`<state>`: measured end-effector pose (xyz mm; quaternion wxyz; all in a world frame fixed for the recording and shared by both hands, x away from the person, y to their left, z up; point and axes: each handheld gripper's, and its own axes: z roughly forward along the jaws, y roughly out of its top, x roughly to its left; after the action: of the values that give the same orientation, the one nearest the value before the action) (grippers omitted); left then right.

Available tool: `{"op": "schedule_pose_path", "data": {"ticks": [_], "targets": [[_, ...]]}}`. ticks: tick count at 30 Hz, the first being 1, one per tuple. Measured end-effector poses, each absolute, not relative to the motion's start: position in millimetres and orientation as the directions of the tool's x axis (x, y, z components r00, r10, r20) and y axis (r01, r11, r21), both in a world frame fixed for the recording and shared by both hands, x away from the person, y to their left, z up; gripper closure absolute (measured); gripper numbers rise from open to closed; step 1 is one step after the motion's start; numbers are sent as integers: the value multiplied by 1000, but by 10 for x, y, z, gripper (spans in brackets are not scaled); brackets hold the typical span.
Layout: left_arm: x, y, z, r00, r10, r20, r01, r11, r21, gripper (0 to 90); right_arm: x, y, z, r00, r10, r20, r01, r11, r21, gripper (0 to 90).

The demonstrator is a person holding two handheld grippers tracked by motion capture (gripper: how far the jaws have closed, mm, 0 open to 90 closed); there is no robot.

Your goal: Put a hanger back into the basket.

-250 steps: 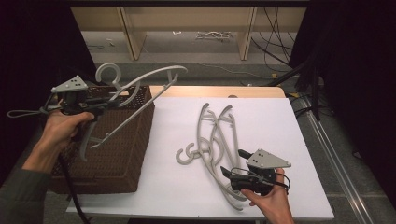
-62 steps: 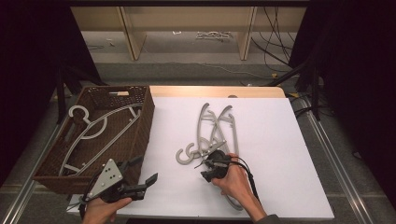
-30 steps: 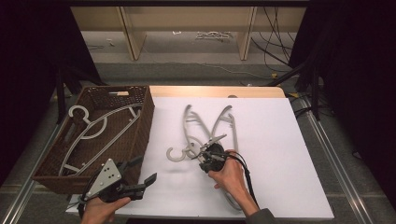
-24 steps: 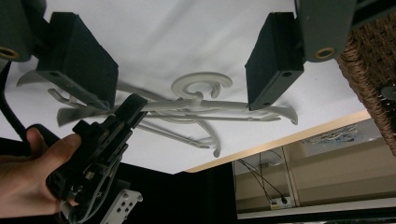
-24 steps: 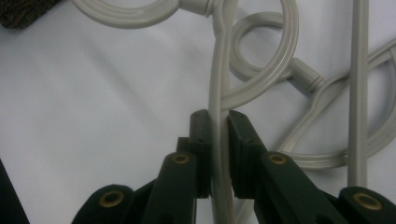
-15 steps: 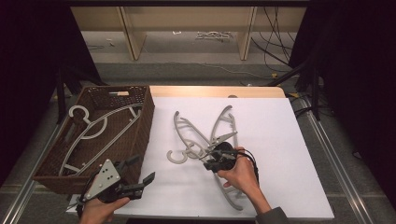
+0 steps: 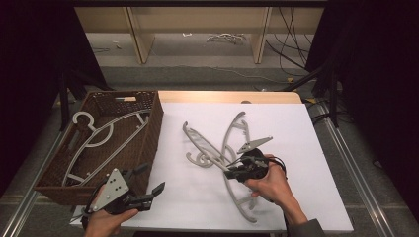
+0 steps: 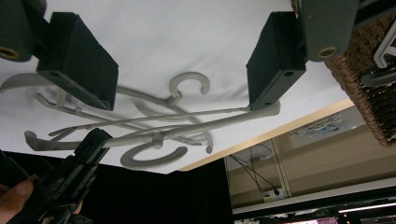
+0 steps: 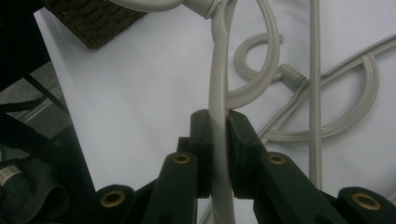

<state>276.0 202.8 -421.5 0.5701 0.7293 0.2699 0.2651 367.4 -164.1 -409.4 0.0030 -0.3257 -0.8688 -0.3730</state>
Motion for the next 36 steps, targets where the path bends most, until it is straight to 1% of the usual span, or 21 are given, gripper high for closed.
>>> {"op": "schedule_pose_path", "data": {"ticks": [2, 6, 8, 14, 19, 20, 23, 25, 27, 29, 31, 36], "targets": [[2798, 1992, -4195, 721, 690, 71, 104, -208, 973, 247, 3664, -1676, -4073, -787, 562, 254, 569, 501, 653, 823], [2849, 1914, -4137, 725, 683, 87, 108, -238, 965, 246, 3649, -1725, -4046, -789, 543, 287, 573, 482, 663, 823], [2903, 1875, -4111, 728, 680, 89, 112, -245, 963, 246, 3633, -1749, -4021, -791, 540, 286, 568, 477, 670, 824], [3038, 1646, -4074, 750, 648, 136, 131, -346, 929, 235, 3571, -1791, -3976, -805, 522, 283, 552, 483, 680, 824], [3159, 1470, -4049, 771, 612, 177, 119, -411, 904, 234, 3502, -1817, -3945, -813, 502, 297, 548, 483, 683, 824], [3197, 1429, -4041, 771, 603, 208, 101, -438, 893, 233, 3495, -1819, -3944, -815, 502, 289, 542, 485, 686, 824], [3294, 1316, -4040, 784, 583, 214, 110, -469, 876, 217, 3446, -1828, -3936, -823, 486, 294, 537, 496, 682, 824], [3351, 1255, -4046, 788, 568, 235, 96, -491, 866, 218, 3436, -1841, -3935, -829, 479, 288, 528, 501, 686, 824], [3410, 1183, -4061, 802, 550, 234, 96, -506, 857, 219, 3415, -1855, -3928, -832, 473, 289, 524, 502, 688, 824], [3466, 1127, -4072, 811, 528, 253, 83, -531, 843, 225, 3388, -1867, -3917, -832, 467, 300, 528, 502, 685, 824], [3498, 1071, -4090, 819, 511, 261, 75, -546, 834, 251, 3378, -1880, -3915, -842, 455, 291, 513, 505, 695, 824], [3551, 981, -4108, 851, 436, 292, 31, -598, 801, 268, 3338, -1869, -3918, -853, 432, 294, 502, 522, 690, 824]]}}
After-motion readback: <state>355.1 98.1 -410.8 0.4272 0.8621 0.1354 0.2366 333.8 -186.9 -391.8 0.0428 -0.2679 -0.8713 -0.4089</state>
